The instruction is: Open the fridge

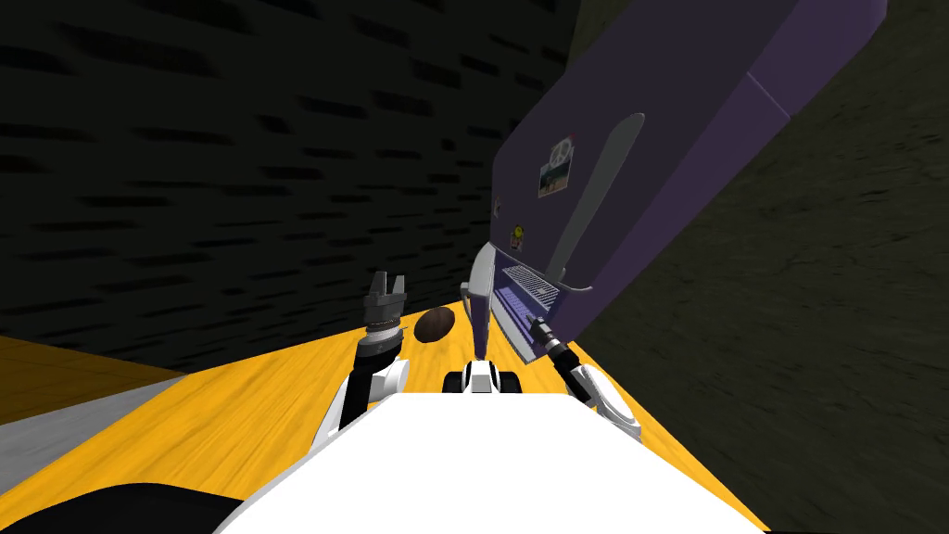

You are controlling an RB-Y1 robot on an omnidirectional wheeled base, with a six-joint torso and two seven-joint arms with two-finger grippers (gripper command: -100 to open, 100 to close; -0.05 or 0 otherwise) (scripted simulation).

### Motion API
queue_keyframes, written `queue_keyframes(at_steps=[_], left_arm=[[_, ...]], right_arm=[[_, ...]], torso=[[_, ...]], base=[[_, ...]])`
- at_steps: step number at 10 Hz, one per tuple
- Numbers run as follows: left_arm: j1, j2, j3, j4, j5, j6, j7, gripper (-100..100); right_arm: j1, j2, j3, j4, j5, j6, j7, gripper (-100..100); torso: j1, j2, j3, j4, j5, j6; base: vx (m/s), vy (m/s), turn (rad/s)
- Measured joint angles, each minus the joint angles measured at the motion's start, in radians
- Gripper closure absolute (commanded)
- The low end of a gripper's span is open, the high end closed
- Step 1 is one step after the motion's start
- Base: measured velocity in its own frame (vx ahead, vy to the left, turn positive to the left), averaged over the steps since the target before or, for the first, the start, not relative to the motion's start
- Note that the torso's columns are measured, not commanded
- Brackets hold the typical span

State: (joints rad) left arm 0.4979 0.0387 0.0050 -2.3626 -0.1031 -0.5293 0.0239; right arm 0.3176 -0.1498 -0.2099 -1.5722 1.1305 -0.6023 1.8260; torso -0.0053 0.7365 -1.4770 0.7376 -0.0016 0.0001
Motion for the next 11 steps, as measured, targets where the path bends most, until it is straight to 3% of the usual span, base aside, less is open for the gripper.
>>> queue_keyframes(at_steps=[3,6,7,9,11], left_arm=[[0.000,0.000,0.000,0.000,0.000,0.000,0.000,0],[0.000,0.000,0.000,0.000,0.000,0.000,0.000,0],[0.000,0.000,0.000,0.000,0.000,0.000,0.000,0],[0.000,0.000,0.000,0.000,0.000,0.000,0.000,0],[0.000,0.000,0.000,0.000,0.000,0.000,0.000,0]], right_arm=[[0.018,-0.030,0.040,-0.018,0.064,0.088,-0.057,100],[0.017,-0.032,0.043,-0.013,0.103,0.172,-0.123,100],[0.014,-0.038,0.046,-0.015,0.107,0.202,-0.134,100],[0.040,-0.073,0.084,-0.040,0.169,0.264,-0.195,100],[0.037,-0.075,0.088,-0.035,0.205,0.322,-0.248,100]], torso=[[0.012,0.003,0.002,0.001,0.004,0.000],[0.000,0.000,0.000,0.000,0.000,0.000],[0.002,0.000,0.000,0.000,0.001,0.000],[0.012,0.003,0.002,0.001,0.004,0.000],[0.000,0.001,0.001,0.000,0.000,0.000]], base=[[-0.038,0.102,0.197],[0.000,0.007,-0.011],[-0.015,0.104,0.299],[-0.030,0.119,0.135],[-0.010,0.004,-0.011]])
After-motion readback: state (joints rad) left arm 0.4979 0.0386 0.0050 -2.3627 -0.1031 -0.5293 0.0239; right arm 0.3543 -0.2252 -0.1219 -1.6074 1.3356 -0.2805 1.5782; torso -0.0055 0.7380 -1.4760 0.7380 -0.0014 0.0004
